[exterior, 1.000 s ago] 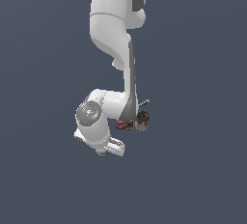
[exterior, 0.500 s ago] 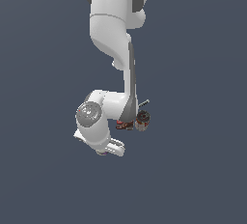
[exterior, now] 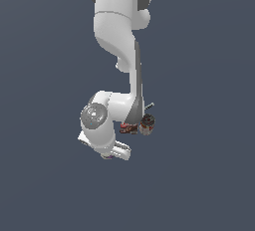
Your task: Pick up a designated object from a clutter of objects.
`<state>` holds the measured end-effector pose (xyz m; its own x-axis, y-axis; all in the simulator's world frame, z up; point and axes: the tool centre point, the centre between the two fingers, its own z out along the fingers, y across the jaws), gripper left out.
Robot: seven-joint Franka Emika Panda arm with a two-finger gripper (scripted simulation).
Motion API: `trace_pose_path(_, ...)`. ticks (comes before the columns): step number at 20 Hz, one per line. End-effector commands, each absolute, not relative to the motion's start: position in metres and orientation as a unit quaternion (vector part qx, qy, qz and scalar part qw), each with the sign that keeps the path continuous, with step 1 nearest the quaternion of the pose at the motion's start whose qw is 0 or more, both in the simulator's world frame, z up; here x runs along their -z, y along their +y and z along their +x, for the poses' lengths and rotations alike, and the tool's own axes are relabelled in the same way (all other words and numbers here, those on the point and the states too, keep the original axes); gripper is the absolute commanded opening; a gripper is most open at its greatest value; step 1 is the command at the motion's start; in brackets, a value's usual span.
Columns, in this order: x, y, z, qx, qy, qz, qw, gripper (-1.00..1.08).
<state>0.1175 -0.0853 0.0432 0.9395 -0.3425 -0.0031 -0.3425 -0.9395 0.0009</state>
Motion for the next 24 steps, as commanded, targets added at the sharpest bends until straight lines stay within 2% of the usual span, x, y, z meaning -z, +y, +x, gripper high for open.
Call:
trace_pose_path(1, -0.052, -0.078, 0.117, 0.000, -0.173, 0.985, 0.000, -1.00)
trace_pose_path(8, -0.093, -0.040, 0.110, 0.000, -0.173, 0.985, 0.000, -1.00)
trace_pose_path(24, -0.242, 0.096, 0.087, 0.000, -0.174, 0.985, 0.001, -1.00)
